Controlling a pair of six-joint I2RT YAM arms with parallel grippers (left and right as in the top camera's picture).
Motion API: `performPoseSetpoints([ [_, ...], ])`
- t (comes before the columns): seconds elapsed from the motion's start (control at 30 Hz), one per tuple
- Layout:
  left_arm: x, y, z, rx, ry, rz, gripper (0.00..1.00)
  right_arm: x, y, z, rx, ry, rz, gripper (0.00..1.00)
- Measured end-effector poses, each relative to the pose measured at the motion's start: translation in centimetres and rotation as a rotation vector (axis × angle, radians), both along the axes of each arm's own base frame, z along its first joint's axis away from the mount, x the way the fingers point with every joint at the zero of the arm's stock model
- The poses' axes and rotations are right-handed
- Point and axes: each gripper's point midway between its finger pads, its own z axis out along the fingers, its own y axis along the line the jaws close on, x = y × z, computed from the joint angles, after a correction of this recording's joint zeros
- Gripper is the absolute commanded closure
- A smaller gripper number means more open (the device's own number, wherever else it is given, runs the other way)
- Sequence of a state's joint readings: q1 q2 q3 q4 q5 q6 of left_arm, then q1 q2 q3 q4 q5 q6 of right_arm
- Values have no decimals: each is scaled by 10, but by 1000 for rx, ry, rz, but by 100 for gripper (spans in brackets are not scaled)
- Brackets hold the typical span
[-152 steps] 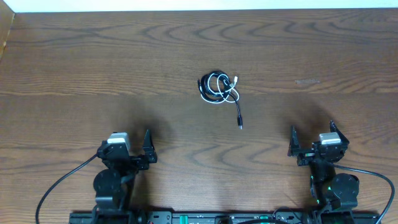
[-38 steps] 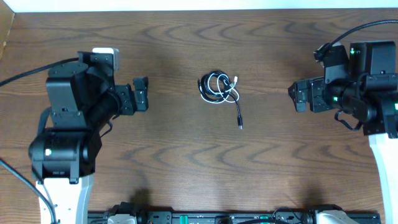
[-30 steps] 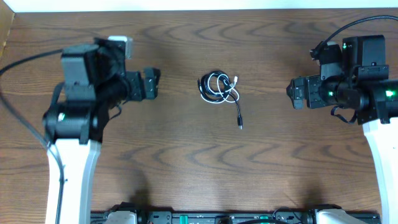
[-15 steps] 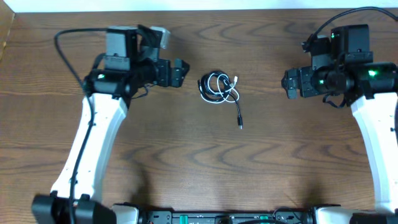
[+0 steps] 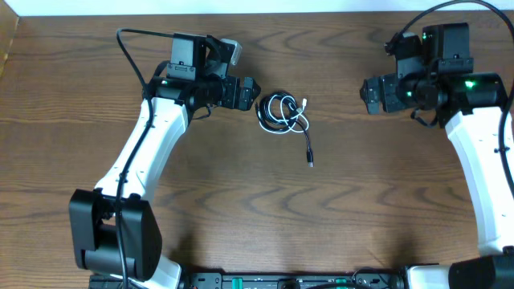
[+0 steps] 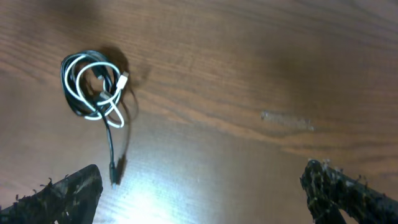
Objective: Untangle cables
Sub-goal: 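Raise both arms and move grippers toward the tangled cable bundle, then lower the left gripper onto the cable bundle and grasp it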
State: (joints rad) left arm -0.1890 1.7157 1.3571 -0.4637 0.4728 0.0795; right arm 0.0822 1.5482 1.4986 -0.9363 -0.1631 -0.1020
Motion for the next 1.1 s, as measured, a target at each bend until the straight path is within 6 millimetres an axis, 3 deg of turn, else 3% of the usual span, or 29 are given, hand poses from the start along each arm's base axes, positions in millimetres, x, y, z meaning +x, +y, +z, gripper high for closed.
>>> performPoseSetpoints([
  [0.13,8,0,-7,5,-8,6,3,8,2,-13,4,21,6,4],
  [0.37,15,0,-32,38,24,20,6,17,5,-52,15,123,-1,7],
  [0.6,16,-31,-71,39,79,-13,9,14,5,-86,40,242,-63,14],
  [0.9,19,-64,-75,6,51,-33,19,5,5,-93,45,295,-86,18],
  [1.0,23,-63,-81,23,49,-7,19,1,5,-95,45,313,-90,18],
  [1.1,25,-57,-101,59,81,31,19,-5,4,-96,42,336,-92,20],
])
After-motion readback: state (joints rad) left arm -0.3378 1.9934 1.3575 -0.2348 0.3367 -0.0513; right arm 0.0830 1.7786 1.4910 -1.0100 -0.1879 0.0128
